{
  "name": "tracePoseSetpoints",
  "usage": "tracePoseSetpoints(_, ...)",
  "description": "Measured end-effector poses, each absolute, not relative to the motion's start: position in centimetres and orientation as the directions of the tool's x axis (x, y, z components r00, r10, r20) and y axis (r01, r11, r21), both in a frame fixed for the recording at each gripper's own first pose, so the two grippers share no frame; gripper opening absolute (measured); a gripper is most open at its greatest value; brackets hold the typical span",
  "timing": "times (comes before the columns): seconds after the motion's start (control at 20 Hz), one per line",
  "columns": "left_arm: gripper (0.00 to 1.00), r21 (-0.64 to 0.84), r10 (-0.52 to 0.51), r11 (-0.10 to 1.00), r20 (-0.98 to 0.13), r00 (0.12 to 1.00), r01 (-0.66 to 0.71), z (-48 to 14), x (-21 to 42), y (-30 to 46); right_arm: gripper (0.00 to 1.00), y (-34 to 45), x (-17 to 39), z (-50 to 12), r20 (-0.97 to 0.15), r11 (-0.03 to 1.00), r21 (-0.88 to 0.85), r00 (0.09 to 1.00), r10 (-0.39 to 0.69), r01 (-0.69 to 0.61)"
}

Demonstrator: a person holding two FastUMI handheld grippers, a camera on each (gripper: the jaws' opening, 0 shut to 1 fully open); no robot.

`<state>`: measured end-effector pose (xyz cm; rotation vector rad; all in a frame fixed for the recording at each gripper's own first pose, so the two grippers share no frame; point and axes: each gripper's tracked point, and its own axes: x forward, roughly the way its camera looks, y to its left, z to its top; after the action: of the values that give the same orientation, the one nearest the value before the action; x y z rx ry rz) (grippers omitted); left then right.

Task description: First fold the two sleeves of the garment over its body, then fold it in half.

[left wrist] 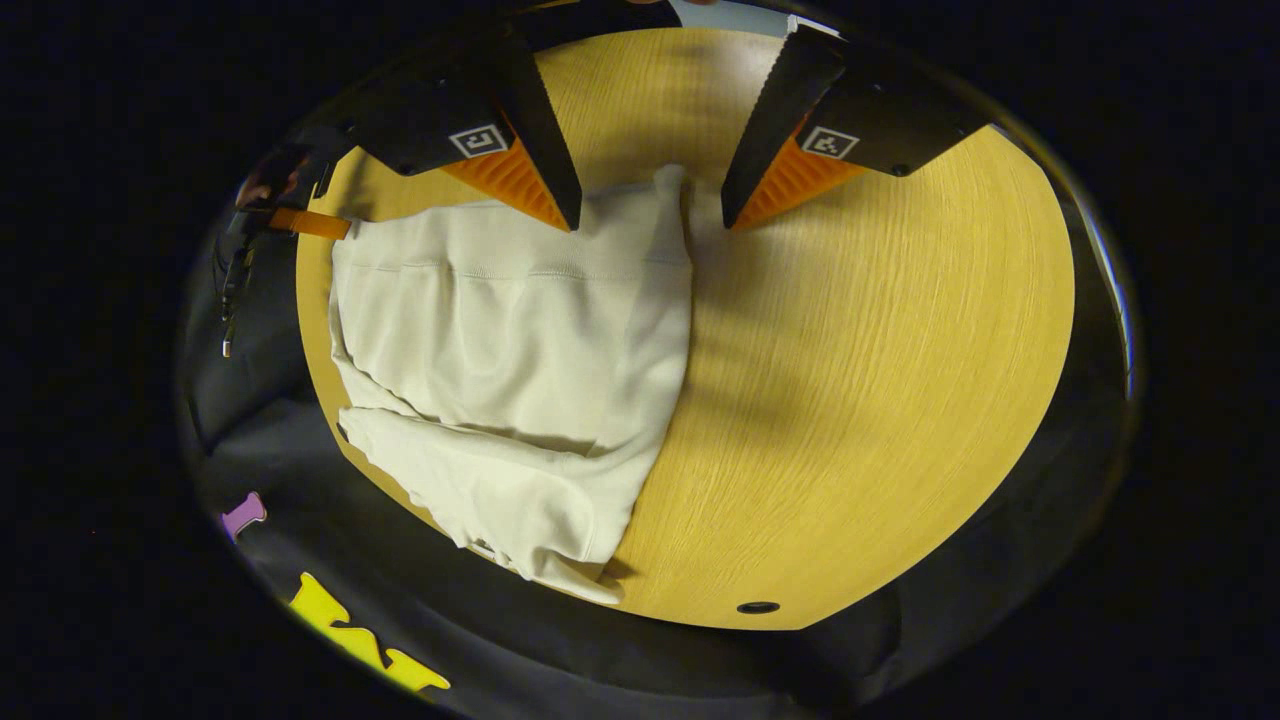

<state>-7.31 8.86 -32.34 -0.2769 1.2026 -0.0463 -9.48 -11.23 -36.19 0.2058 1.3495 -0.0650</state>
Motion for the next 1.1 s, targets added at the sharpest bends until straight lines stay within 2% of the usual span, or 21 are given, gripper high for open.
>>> tracePoseSetpoints(0.05, 0.87, -0.23, -0.176, 0.966, -0.919, 0.354, -0.117, -32.4, -7.4, 8.9, 0.76, -10.9, -9.1, -36.3, -0.97, 0.981, 0.112, 0.23, 0.074, 0.156)
tracePoseSetpoints(0.1, 0.86, -0.232, -0.175, 0.964, -0.921, 0.349, -0.128, -32.4, -7.5, 8.8, 0.75, -10.6, -9.1, -36.3, -0.972, 0.983, 0.106, 0.224, 0.07, 0.151)
tracePoseSetpoints(0.2, 0.77, -0.243, -0.186, 0.961, -0.921, 0.342, -0.135, -32.5, -7.7, 8.3, 0.75, -10.3, -9.0, -36.4, -0.973, 0.983, 0.103, 0.219, 0.068, 0.15)
tracePoseSetpoints(0.25, 0.72, -0.243, -0.183, 0.96, -0.921, 0.343, -0.139, -32.5, -7.6, 8.3, 0.59, -10.3, -8.7, -36.6, -0.971, 0.985, 0.091, 0.231, 0.055, 0.15)
tracePoseSetpoints(0.3, 0.71, -0.24, -0.18, 0.96, -0.923, 0.341, -0.143, -32.8, -7.4, 8.3, 0.54, -10.3, -8.9, -36.7, -0.973, 0.987, 0.08, 0.226, 0.047, 0.139)
tracePoseSetpoints(0.35, 0.64, -0.238, -0.176, 0.96, -0.922, 0.344, -0.146, -32.8, -7.3, 8.5, 0.46, -10.3, -8.7, -36.5, -0.972, 0.987, 0.078, 0.231, 0.044, 0.138)
tracePoseSetpoints(0.4, 0.61, -0.24, -0.179, 0.96, -0.923, 0.341, -0.145, -32.9, -7.3, 8.4, 0.5, -10.2, -8.8, -36.6, -0.972, 0.986, 0.084, 0.228, 0.05, 0.141)
tracePoseSetpoints(0.45, 0.54, -0.241, -0.181, 0.96, -0.921, 0.344, -0.141, -32.8, -7.2, 8.3, 0.46, -10.3, -8.7, -36.5, -0.97, 0.983, 0.097, 0.235, 0.059, 0.153)
tracePoseSetpoints(0.5, 0.52, -0.247, -0.187, 0.959, -0.921, 0.341, -0.142, -32.9, -7.2, 8.2, 0.5, -10.6, -8.8, -36.6, -0.969, 0.98, 0.109, 0.236, 0.068, 0.168)
tracePoseSetpoints(0.6, 0.45, -0.271, -0.211, 0.952, -0.918, 0.337, -0.143, -33.0, -7.3, 7.7, 0.46, -11.7, -8.2, -37.2, -0.967, 0.969, 0.114, 0.248, 0.058, 0.219)
tracePoseSetpoints(0.65, 0.38, -0.281, -0.219, 0.949, -0.913, 0.343, -0.141, -32.8, -7.0, 7.5, 0.17, -11.8, -8.6, -36.8, -0.964, 0.957, 0.143, 0.253, 0.077, 0.253)
tracePoseSetpoints(0.7, 0.35, -0.313, -0.25, 0.939, -0.907, 0.34, -0.142, -33.0, -7.1, 6.9, 0.18, -11.7, -8.5, -36.7, -0.962, 0.949, 0.162, 0.259, 0.09, 0.269)
tracePoseSetpoints(0.8, 0.16, -0.352, -0.276, 0.919, -0.896, 0.347, -0.177, -33.0, -7.1, 6.6, 0.17, -11.8, -9.0, -36.5, -0.959, 0.947, 0.169, 0.266, 0.095, 0.274)
tracePoseSetpoints(0.85, 0.07, -0.378, -0.302, 0.911, -0.883, 0.358, -0.166, -32.7, -7.0, 6.0, 0.0, -11.8, -8.3, -36.3, -0.956, 0.942, 0.176, 0.276, 0.096, 0.284)
tracePoseSetpoints(1.1, 0.03, -0.373, -0.315, 0.927, -0.84, 0.442, -0.048, -29.6, -6.3, 5.6, 0.02, -11.5, -7.5, -34.2, -0.919, 0.917, 0.254, 0.373, 0.129, 0.308)
